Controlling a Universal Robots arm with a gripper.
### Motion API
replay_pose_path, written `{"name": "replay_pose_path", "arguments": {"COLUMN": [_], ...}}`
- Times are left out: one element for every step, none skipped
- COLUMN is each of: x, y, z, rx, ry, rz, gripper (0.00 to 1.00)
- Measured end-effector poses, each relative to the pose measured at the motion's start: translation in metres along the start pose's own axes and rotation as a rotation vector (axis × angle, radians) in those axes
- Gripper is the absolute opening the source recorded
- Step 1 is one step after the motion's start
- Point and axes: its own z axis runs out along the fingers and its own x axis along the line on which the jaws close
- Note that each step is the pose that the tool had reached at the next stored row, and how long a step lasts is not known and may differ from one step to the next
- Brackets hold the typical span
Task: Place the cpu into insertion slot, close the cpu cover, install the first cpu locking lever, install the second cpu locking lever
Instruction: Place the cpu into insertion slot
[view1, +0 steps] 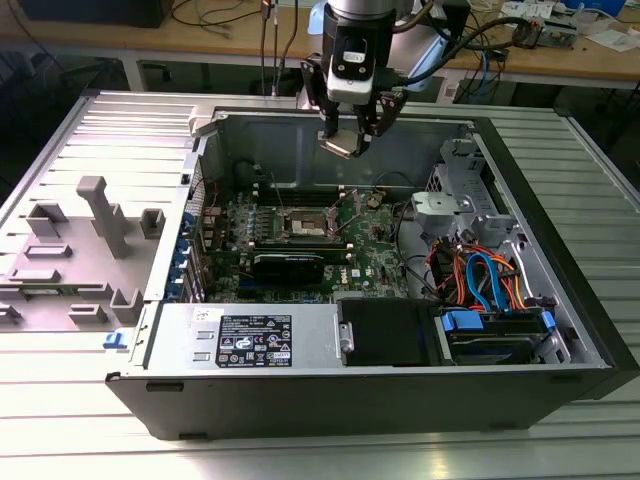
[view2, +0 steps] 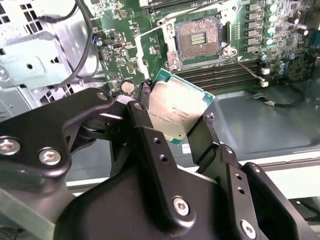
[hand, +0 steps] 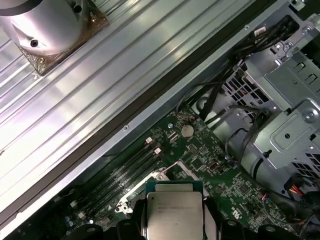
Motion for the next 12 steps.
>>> {"name": "replay_pose_path", "arguments": {"x": [-0.0001, -0.0001, -0.0001, -0.0001, -0.0002, -0.0003, -0.0003, -0.0003, -0.0003, -0.0003, -0.0004, -0.0005], "y": [-0.0001, -0.0001, -0.0001, -0.0002, -0.0003, -0.0004, -0.0006, -0.0006, -0.0006, -0.0007, -0.0007, -0.0009], "z": [0.0002, 0.0006, 0.0009, 0.0012, 0.0016, 0.0024, 0.0032, 0.004, 0.0044, 0.0048, 0.005, 0.0053], "rx": [0.0, -0.0003, -0.0004, -0.0005, -0.0008, -0.001, -0.0013, -0.0015, -0.0017, -0.0019, -0.002, -0.002], "ry": [-0.001, -0.0015, -0.0019, -0.0025, -0.0033, -0.0046, -0.0059, -0.0071, -0.0081, -0.0094, -0.01, -0.0106], "rz": [0.011, 0.018, 0.025, 0.032, 0.041, 0.058, 0.072, 0.087, 0.1, 0.117, 0.126, 0.135], "gripper": [0.55, 0.55, 0.55, 0.55, 0.55, 0.55, 0.55, 0.55, 0.55, 0.55, 0.55, 0.55]}}
